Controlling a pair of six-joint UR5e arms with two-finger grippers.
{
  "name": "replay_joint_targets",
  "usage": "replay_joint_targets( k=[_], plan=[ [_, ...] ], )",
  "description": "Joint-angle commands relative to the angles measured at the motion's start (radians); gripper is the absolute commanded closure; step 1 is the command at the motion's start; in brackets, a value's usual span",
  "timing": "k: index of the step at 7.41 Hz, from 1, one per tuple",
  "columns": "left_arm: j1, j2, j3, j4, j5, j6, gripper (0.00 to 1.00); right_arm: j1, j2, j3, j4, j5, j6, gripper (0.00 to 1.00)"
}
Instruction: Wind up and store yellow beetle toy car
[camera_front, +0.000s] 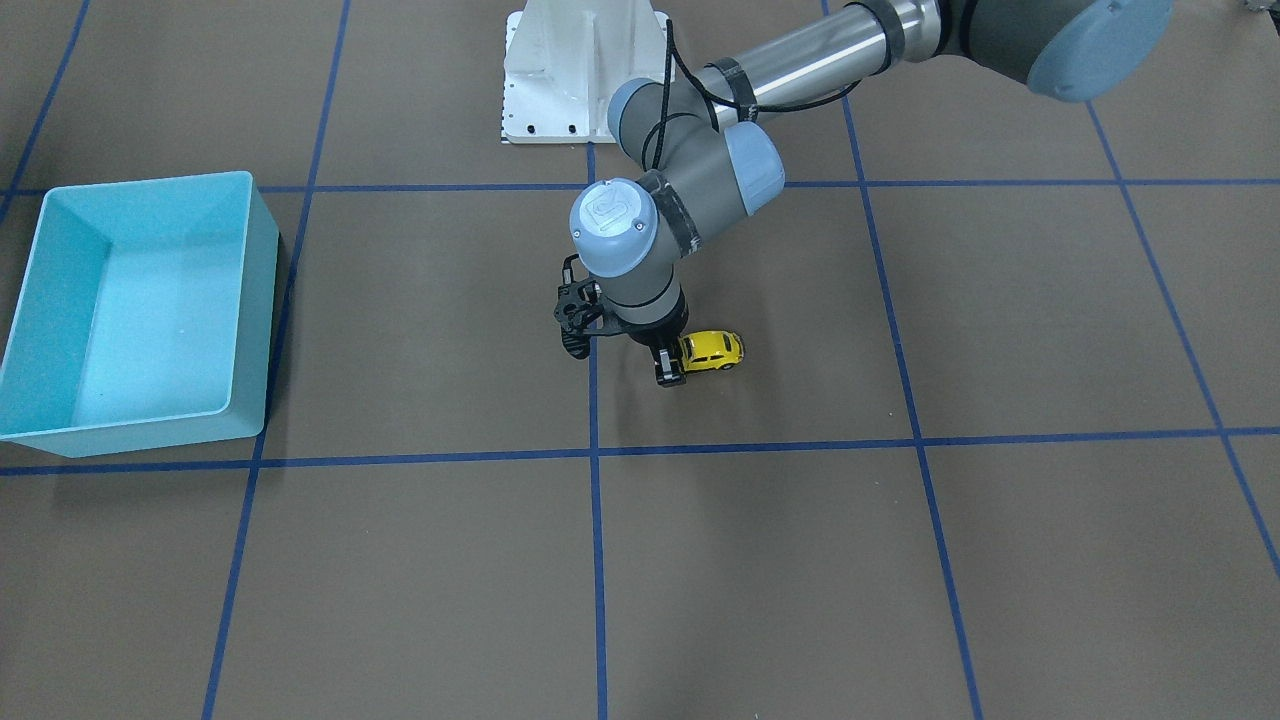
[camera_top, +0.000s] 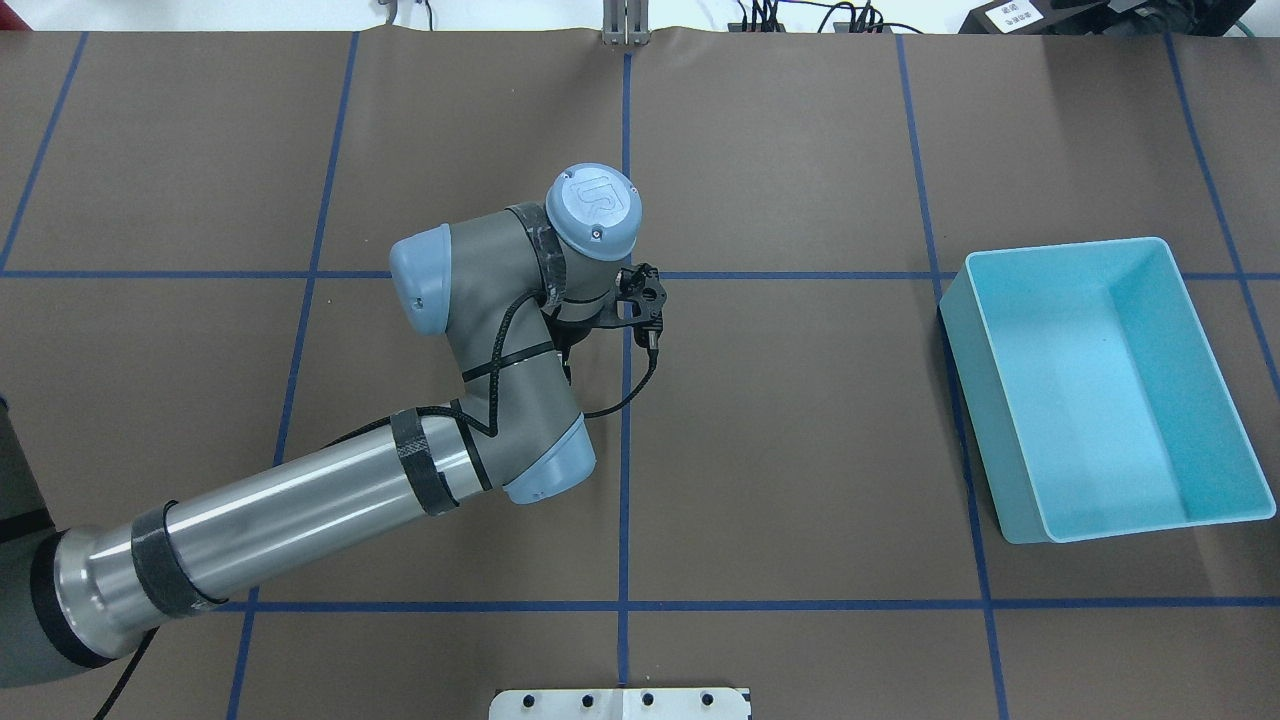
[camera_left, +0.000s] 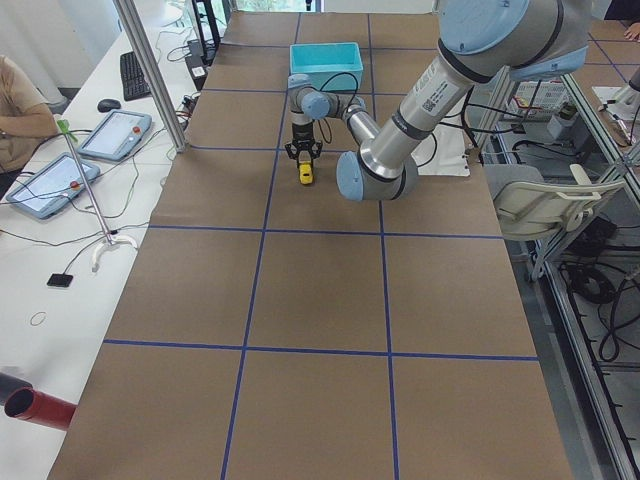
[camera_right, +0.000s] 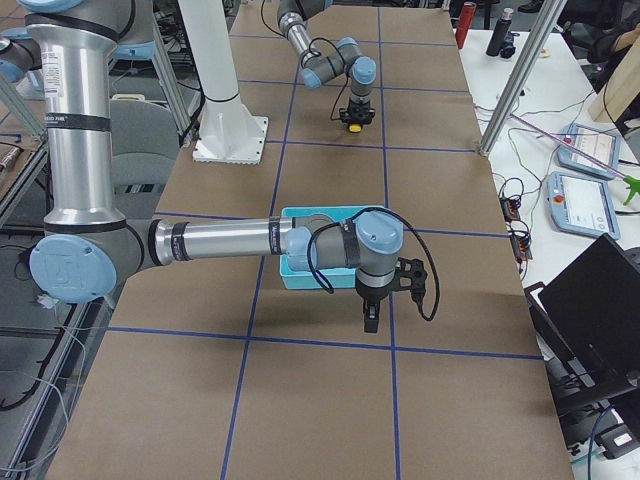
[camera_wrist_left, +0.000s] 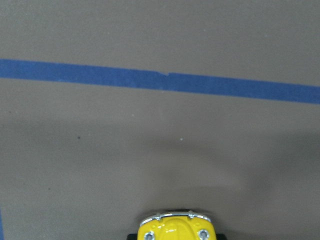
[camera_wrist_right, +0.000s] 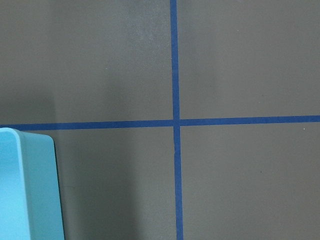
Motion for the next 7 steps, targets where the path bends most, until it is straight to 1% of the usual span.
replay_joint_targets(
  k=[1,2,4,5,6,7],
  plan=[
    [-0.026,0.031,-0.079,0.008,-0.002,0.001,1.00,0.000,0.000,0.000,0.000,0.000,0.000,0.00],
    [-0.049,0.088,-0.167,0.007,-0.004,-0.003,1.00,0.000,0.000,0.001,0.000,0.000,0.000,0.00],
    [-0.065,0.273,-0.368,0.001,-0.011,-0.003,1.00,0.000,0.000,0.001,-0.002,0.000,0.000,0.00],
    [-0.078,0.329,-0.409,-0.008,-0.033,0.003,1.00,0.000,0.000,0.000,-0.002,-0.002,0.000,0.00],
    [-0.119,0.361,-0.415,-0.040,-0.098,0.007,1.00,0.000,0.000,0.000,-0.002,-0.002,0.000,0.00],
    [-0.144,0.396,-0.414,-0.094,-0.114,0.095,1.00,0.000,0.000,0.000,-0.002,-0.002,0.000,0.00]
  ],
)
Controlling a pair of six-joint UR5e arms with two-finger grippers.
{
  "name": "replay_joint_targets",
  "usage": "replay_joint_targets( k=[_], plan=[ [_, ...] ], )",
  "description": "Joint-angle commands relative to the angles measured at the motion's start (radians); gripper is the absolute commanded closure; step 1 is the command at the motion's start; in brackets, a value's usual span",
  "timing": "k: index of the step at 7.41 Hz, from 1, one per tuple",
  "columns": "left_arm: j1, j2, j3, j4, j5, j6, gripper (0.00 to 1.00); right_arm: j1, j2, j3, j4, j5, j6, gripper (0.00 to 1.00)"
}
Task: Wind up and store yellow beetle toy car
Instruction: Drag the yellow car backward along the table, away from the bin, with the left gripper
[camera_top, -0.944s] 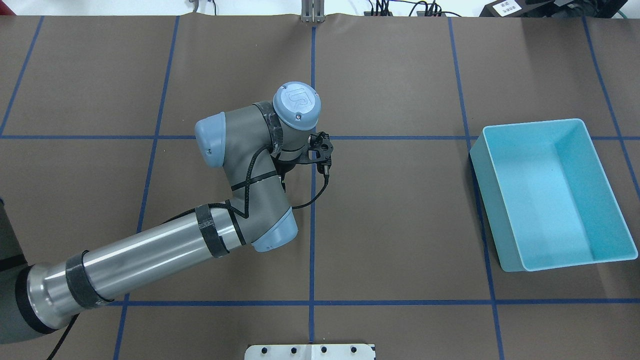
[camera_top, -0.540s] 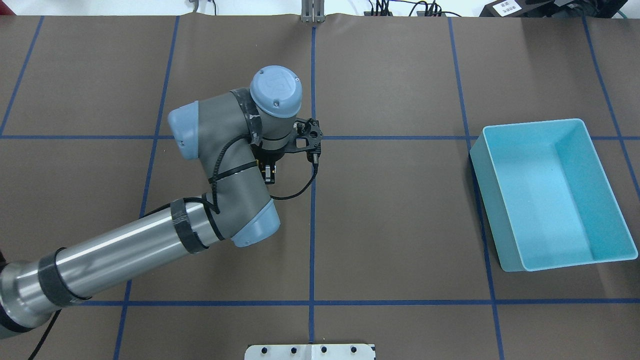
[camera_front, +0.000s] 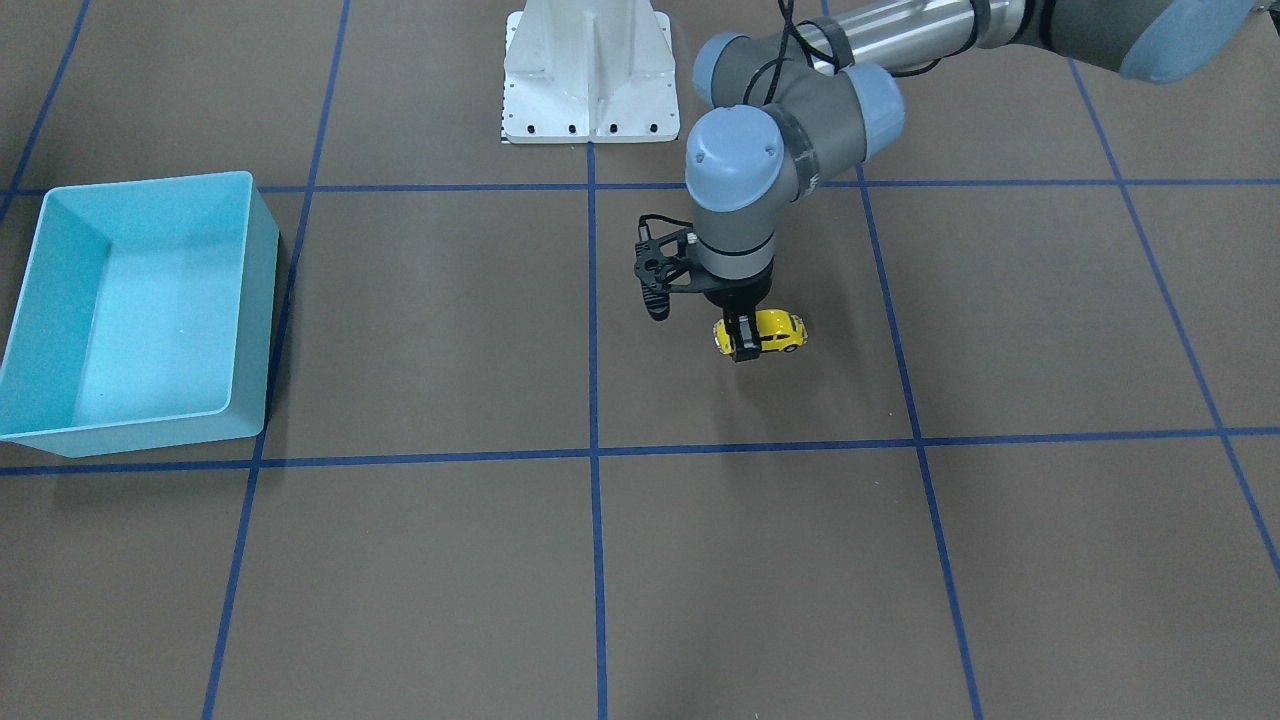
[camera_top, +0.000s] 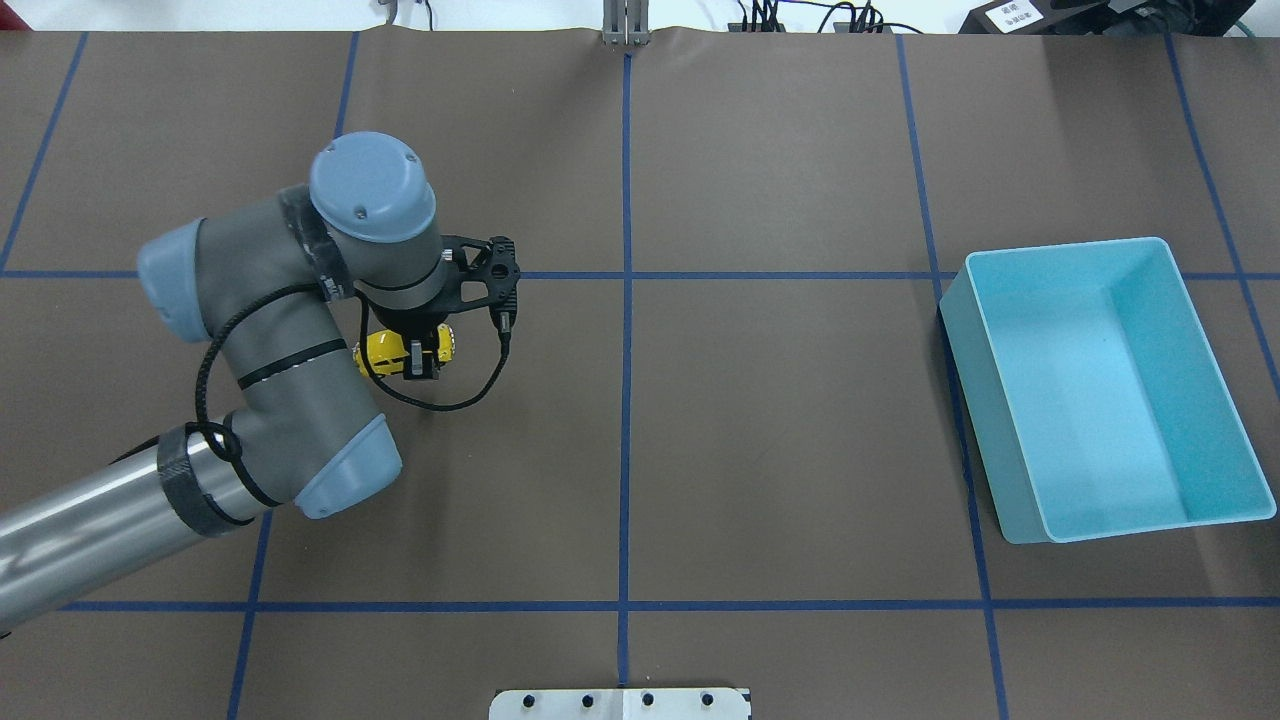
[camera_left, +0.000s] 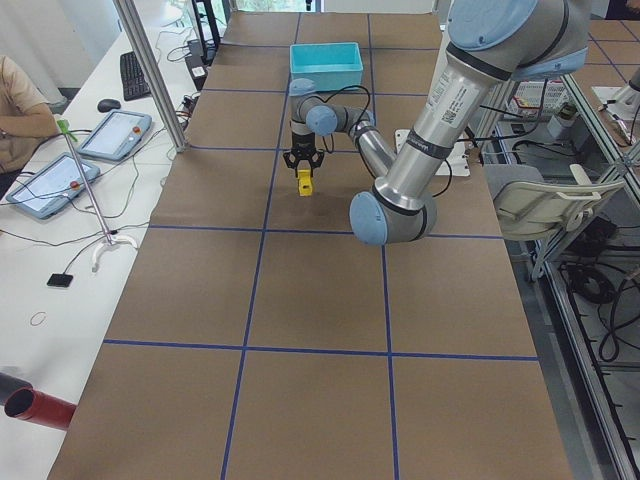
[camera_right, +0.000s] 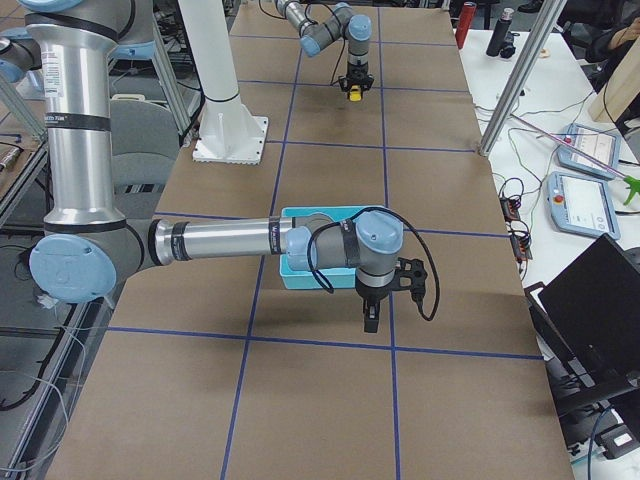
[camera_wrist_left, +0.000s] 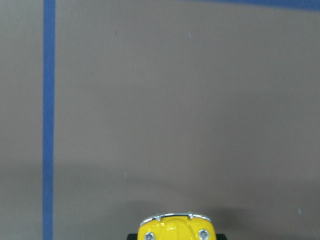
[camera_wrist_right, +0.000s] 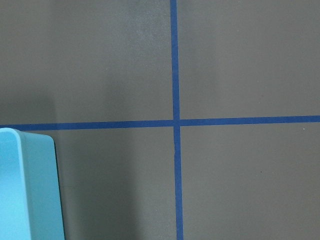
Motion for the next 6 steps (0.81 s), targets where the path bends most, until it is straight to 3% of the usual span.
replay_joint_targets(
  k=[1,3,6],
  plan=[
    [-0.053,0.064,-0.003,-0.091,-0.040,0.144,1.00,0.000,0.000,0.000,0.000,0.000,0.000,0.00],
    [-0.059,0.093,0.047,-0.235,-0.108,0.145,1.00,0.000,-0.002,0.000,0.000,0.000,0.000,0.00],
    [-0.059,0.098,0.080,-0.281,-0.114,0.139,1.00,0.000,0.000,0.000,0.000,0.000,0.000,0.00]
  ],
)
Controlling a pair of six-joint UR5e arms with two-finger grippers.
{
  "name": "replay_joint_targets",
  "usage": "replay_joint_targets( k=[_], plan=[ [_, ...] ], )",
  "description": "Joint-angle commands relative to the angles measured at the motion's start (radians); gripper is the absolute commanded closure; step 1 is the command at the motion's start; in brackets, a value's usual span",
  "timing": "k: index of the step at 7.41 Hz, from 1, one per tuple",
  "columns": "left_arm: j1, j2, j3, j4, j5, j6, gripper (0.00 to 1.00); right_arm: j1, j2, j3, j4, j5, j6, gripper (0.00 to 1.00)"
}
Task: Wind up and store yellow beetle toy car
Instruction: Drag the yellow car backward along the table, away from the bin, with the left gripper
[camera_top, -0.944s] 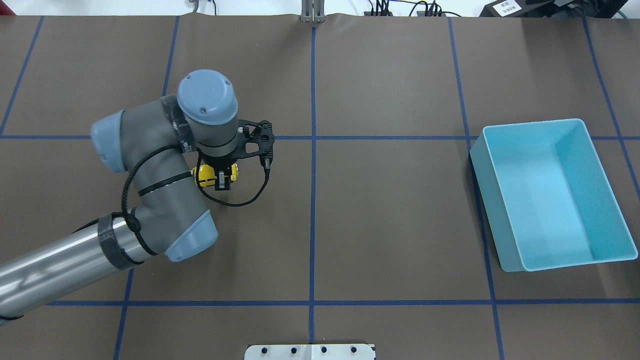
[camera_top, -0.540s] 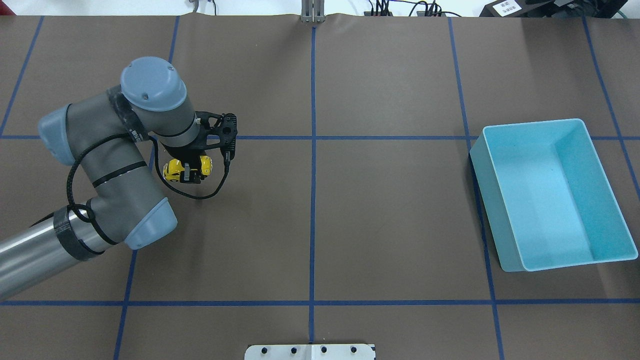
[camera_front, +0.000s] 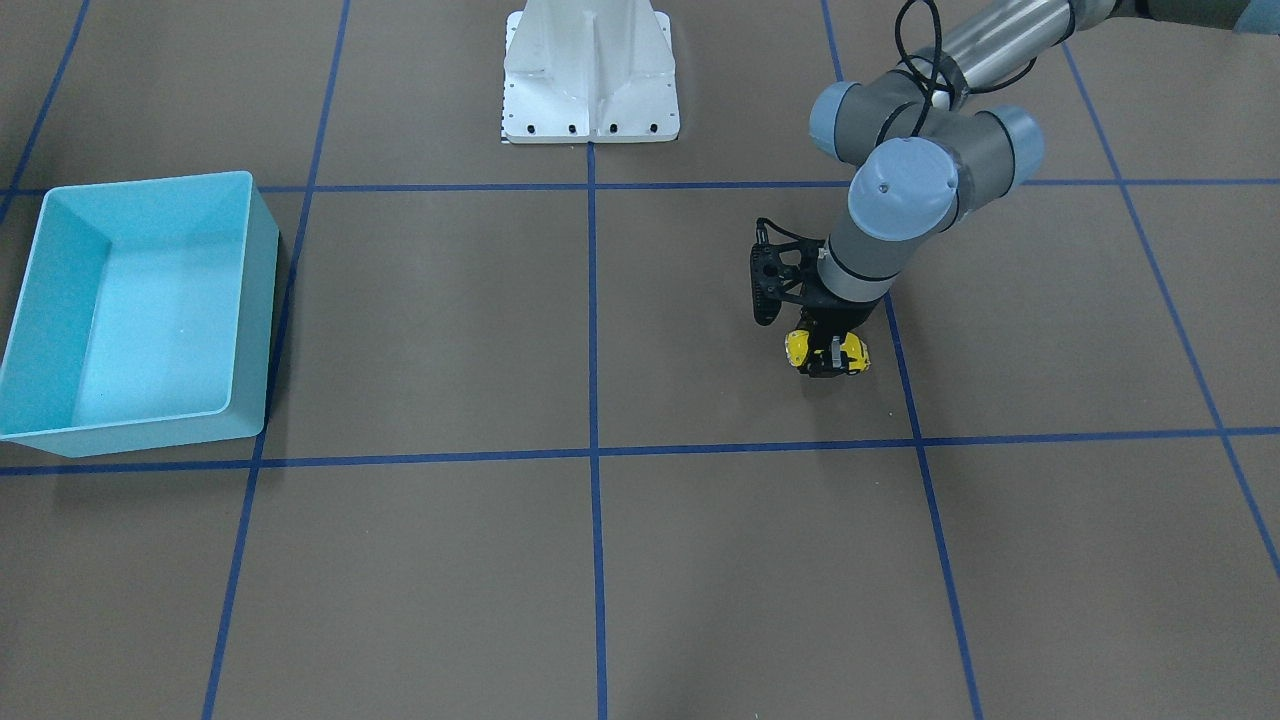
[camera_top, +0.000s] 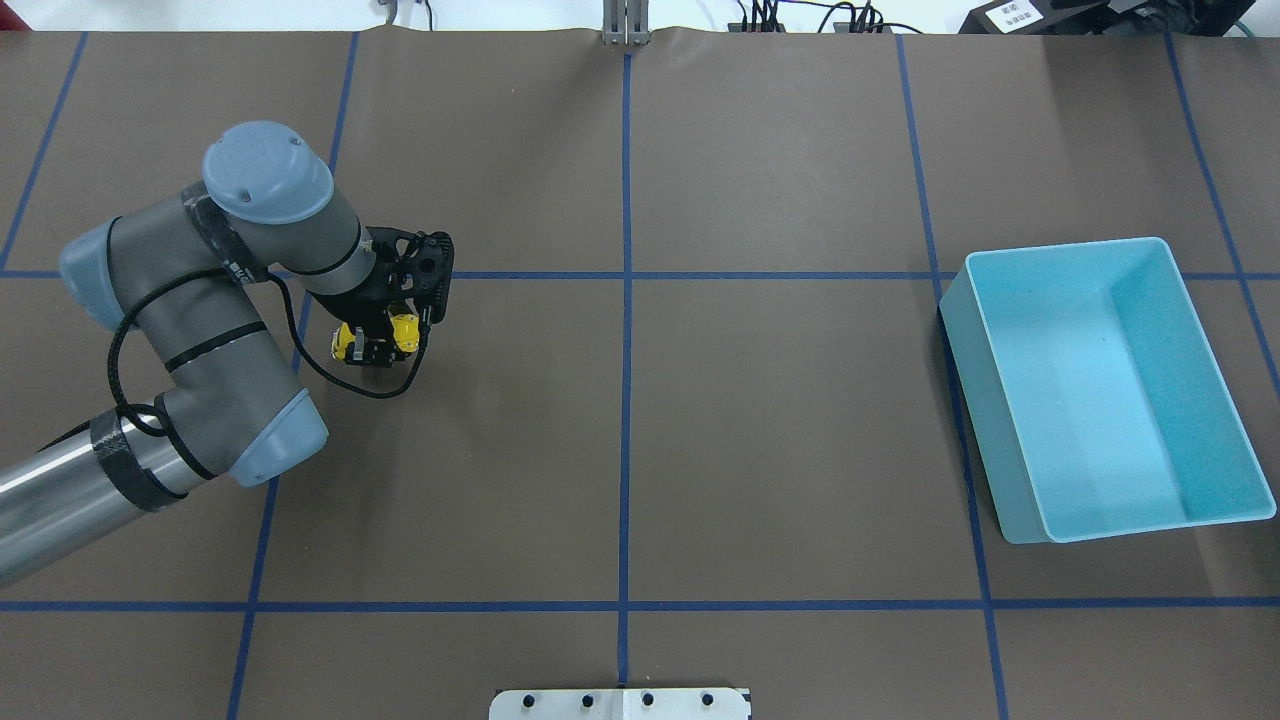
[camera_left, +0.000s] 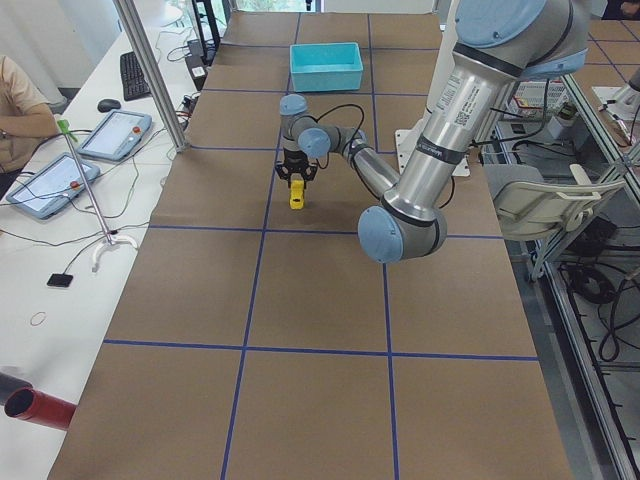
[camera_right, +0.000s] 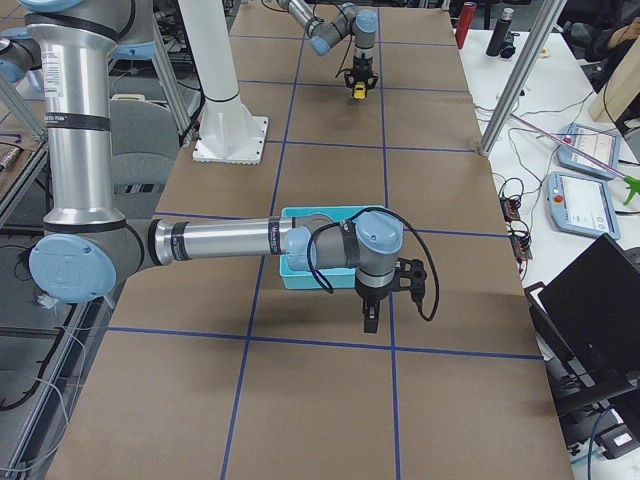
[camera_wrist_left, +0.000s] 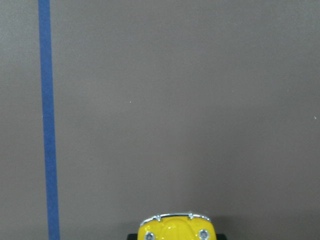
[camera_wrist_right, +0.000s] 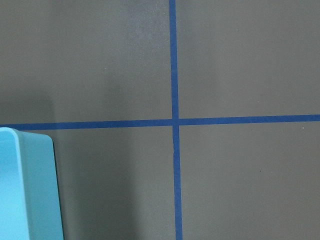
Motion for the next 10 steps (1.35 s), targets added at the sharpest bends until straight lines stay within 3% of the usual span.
replay_joint_targets(
  k=[1,10],
  plan=[
    [0.002,0.000,0.017,-0.014,-0.003,-0.008,1.00,0.000,0.001,0.000,0.000,0.000,0.000,0.00],
    [0.006,0.003,0.057,-0.083,-0.009,-0.005,1.00,0.000,0.001,0.002,0.000,-0.017,0.000,0.00]
  ],
)
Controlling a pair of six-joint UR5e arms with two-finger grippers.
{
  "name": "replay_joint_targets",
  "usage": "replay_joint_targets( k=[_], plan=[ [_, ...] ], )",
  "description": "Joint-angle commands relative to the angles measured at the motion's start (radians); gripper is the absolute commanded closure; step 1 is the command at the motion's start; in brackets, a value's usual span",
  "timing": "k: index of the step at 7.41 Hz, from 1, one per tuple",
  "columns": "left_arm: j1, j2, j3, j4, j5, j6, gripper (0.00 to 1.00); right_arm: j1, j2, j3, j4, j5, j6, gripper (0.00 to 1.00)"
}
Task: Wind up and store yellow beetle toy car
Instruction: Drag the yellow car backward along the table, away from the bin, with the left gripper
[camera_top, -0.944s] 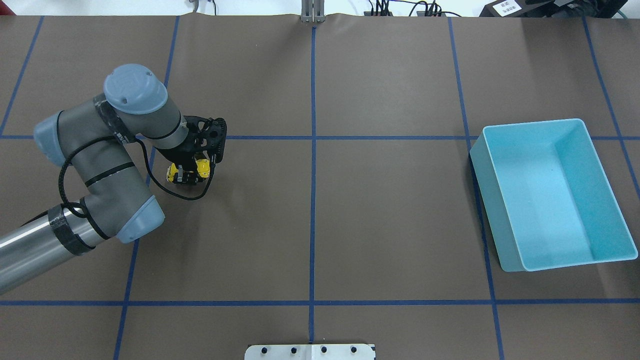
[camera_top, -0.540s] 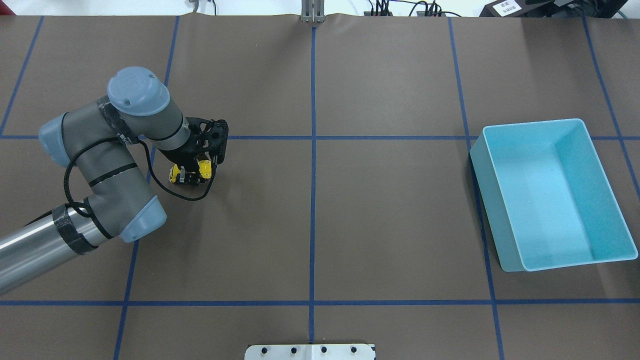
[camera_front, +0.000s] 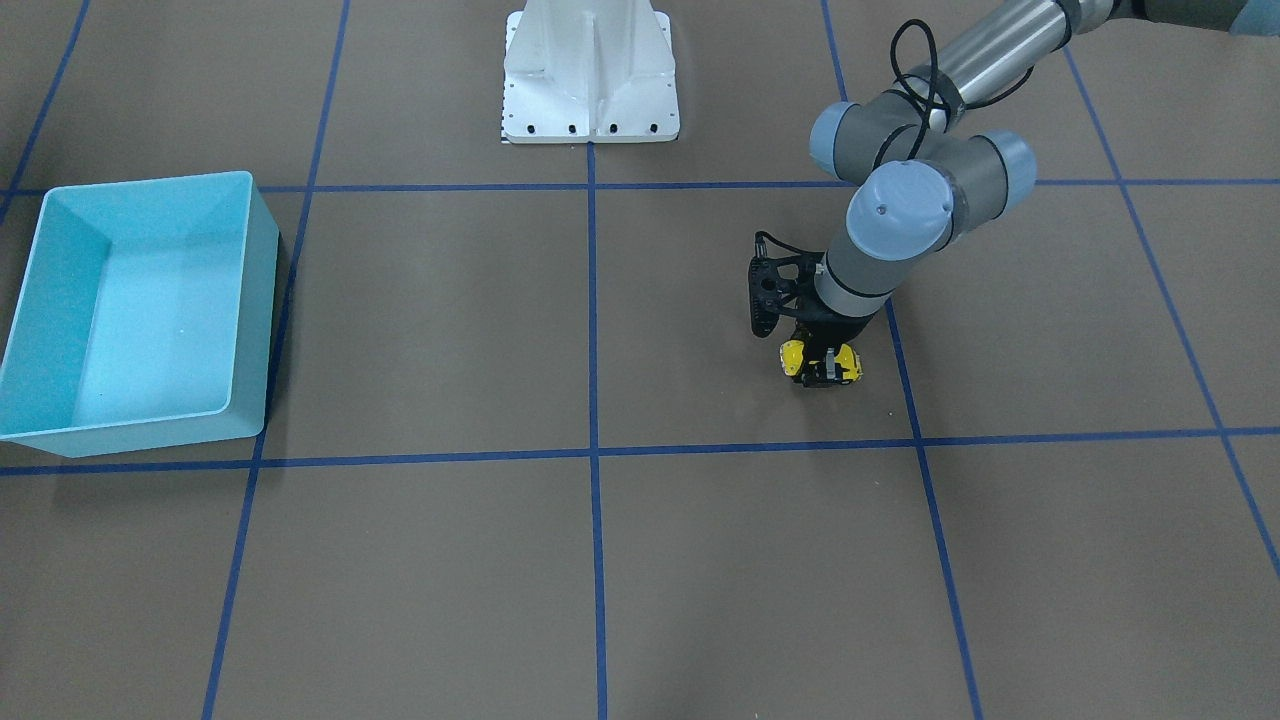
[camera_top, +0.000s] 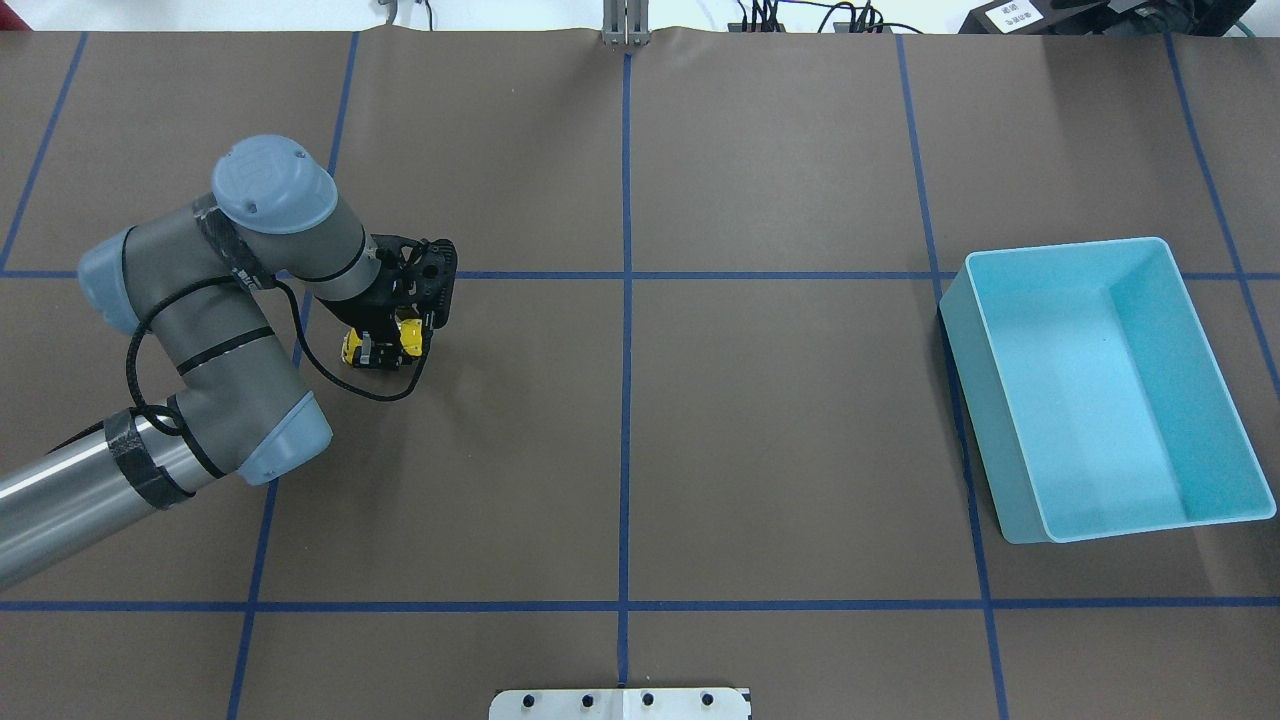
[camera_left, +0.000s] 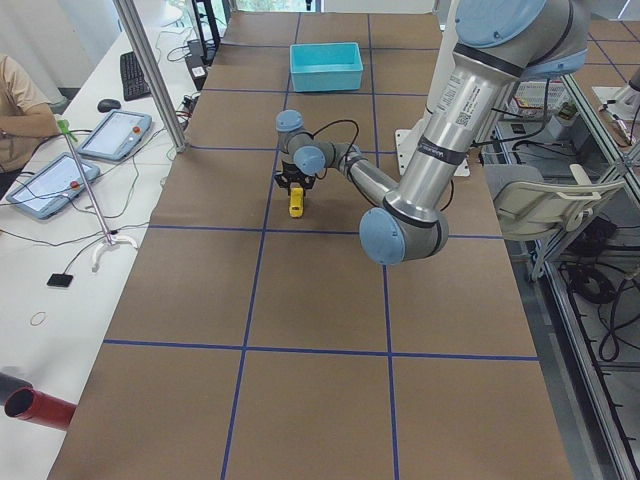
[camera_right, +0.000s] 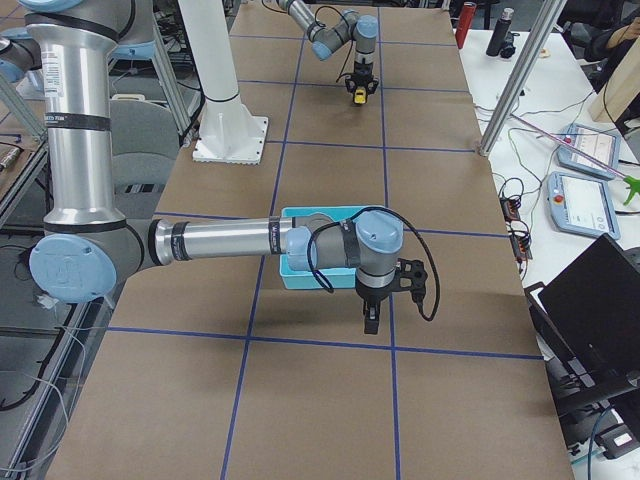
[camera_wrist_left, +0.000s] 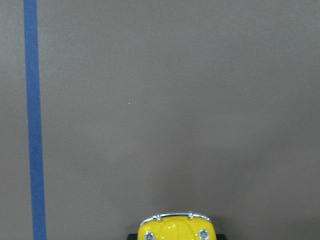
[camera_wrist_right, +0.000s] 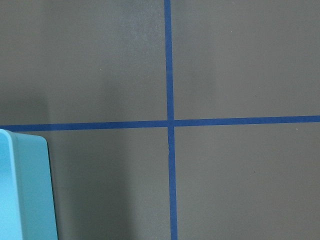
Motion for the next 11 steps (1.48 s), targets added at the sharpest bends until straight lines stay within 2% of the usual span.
replay_joint_targets(
  k=[1,6,11],
  plan=[
    [-0.002,0.007,0.003,-0.018,0.000,0.001,1.00,0.000,-0.001,0.001,-0.002,0.000,0.000,0.00],
    [-0.003,0.032,-0.001,-0.023,0.000,0.005,1.00,0.000,-0.001,-0.001,-0.002,-0.003,0.002,0.00],
    [-0.005,0.119,-0.041,-0.091,-0.001,0.007,1.00,0.000,-0.001,-0.001,-0.002,-0.005,0.002,0.00]
  ],
)
